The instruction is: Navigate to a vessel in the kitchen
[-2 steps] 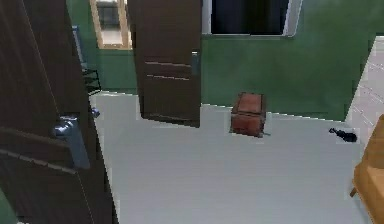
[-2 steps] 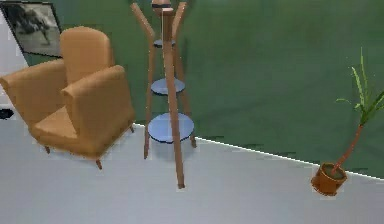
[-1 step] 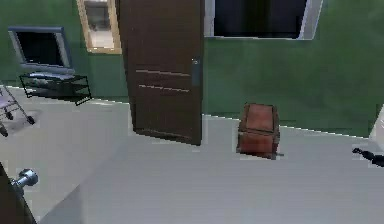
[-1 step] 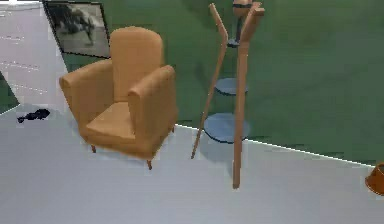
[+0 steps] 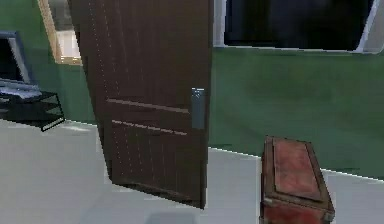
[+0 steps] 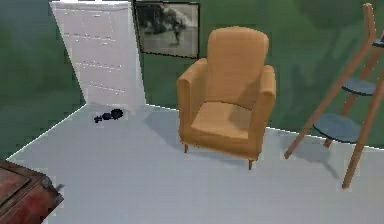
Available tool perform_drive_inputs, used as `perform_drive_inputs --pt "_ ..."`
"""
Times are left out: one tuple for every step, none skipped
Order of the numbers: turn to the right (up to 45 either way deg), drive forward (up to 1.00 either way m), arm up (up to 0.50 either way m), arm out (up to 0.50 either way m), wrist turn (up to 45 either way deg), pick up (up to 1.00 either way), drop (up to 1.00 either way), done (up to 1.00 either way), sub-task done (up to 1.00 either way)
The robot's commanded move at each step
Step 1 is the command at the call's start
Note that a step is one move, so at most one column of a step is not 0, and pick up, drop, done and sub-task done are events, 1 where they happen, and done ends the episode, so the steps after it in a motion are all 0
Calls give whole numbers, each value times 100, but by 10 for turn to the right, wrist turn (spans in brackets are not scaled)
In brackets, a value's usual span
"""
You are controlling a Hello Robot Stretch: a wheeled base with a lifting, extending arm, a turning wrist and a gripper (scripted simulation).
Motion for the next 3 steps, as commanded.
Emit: perform_drive_inputs --pt "420 0 0 0 0 0 0 0 0" --pt "0 5 0 0 0 0 0 0 0" --pt "-450 0 0 0 0 0 0 0 0"
